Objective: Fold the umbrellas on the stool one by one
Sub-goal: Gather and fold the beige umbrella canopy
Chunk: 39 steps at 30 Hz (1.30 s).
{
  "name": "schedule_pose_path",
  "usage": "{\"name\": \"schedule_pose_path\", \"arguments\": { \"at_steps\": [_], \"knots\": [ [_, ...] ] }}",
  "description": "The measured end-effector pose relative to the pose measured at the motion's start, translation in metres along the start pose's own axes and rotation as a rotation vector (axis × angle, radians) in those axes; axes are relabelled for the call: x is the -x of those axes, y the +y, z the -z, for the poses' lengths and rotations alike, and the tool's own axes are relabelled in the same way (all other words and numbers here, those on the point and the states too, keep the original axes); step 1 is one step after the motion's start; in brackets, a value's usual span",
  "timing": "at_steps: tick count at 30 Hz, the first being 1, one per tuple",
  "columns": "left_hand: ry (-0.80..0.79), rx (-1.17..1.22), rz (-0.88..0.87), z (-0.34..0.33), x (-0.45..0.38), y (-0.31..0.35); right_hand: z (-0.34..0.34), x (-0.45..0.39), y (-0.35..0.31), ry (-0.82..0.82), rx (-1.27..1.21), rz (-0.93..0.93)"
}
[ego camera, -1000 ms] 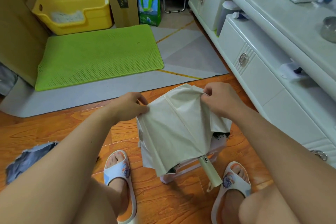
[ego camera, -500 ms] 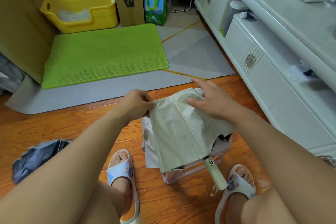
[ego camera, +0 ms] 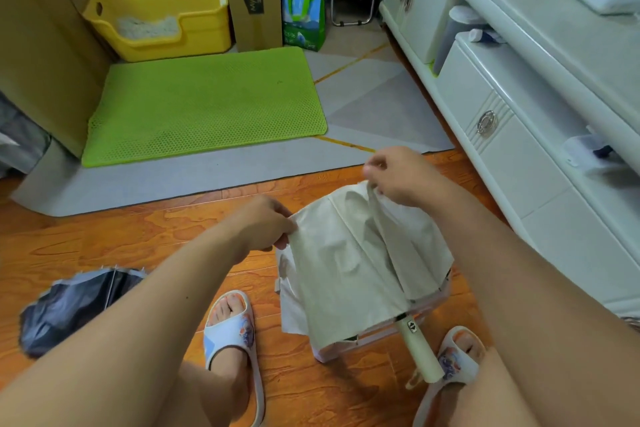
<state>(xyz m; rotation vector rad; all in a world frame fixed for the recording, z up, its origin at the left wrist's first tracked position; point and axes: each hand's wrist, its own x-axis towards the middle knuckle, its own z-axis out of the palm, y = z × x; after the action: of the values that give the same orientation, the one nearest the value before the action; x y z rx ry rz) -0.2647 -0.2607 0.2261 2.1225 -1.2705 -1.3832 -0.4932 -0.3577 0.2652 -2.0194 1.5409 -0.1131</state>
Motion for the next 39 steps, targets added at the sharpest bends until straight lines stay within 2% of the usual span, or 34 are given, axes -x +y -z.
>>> {"name": "schedule_pose_path", "arguments": {
  "at_steps": [1,2,3,5,8,10,13,17,21,25,28,30,32,35,37,39],
  "knots": [
    [0.020,-0.002,-0.004,0.000,0.000,-0.001,0.001,-0.015,0.002,0.116,0.042,0.010],
    [0.038,0.001,-0.003,-0.001,0.000,-0.003,0.002,-0.030,0.002,0.147,0.060,0.026],
    [0.048,0.009,-0.001,-0.002,0.000,-0.003,0.003,-0.046,-0.002,0.092,0.099,0.055],
    [0.045,0.028,0.021,-0.005,-0.001,-0.004,0.001,-0.076,-0.014,-0.154,0.224,0.121],
    [0.007,0.035,0.057,-0.008,-0.004,-0.008,-0.019,-0.101,-0.023,-0.523,0.465,0.120],
    [-0.020,0.019,0.067,-0.006,-0.008,-0.013,-0.034,-0.109,-0.022,-0.675,0.568,0.113],
    [-0.023,0.019,0.052,-0.004,-0.010,-0.014,-0.041,-0.112,-0.023,-0.797,0.494,0.099],
    [-0.030,0.012,0.018,-0.004,-0.003,-0.006,-0.046,-0.109,-0.025,-0.792,0.511,0.135],
    [-0.053,0.088,0.015,0.004,0.002,-0.002,-0.039,-0.097,-0.021,-0.673,0.501,0.154],
    [-0.171,0.392,-0.011,0.010,0.021,0.006,0.004,-0.057,-0.012,-0.514,0.381,0.123],
    [-0.306,0.518,-0.127,0.021,0.054,0.018,0.054,0.005,-0.012,-0.379,0.235,0.135],
    [-0.313,0.541,-0.249,0.024,0.086,0.033,0.087,0.054,-0.015,-0.197,0.196,0.154],
    [-0.178,0.598,-0.417,0.025,0.117,0.054,0.115,0.099,-0.022,0.058,0.169,0.183],
    [0.218,0.585,-0.700,0.025,0.143,0.082,0.141,0.139,-0.035,0.426,0.114,0.227],
    [0.384,0.495,-0.796,0.023,0.149,0.093,0.147,0.150,-0.040,0.570,0.142,0.224],
    [0.468,0.455,-0.784,0.019,0.144,0.094,0.138,0.153,-0.039,0.621,0.167,0.201]
  ]
}}
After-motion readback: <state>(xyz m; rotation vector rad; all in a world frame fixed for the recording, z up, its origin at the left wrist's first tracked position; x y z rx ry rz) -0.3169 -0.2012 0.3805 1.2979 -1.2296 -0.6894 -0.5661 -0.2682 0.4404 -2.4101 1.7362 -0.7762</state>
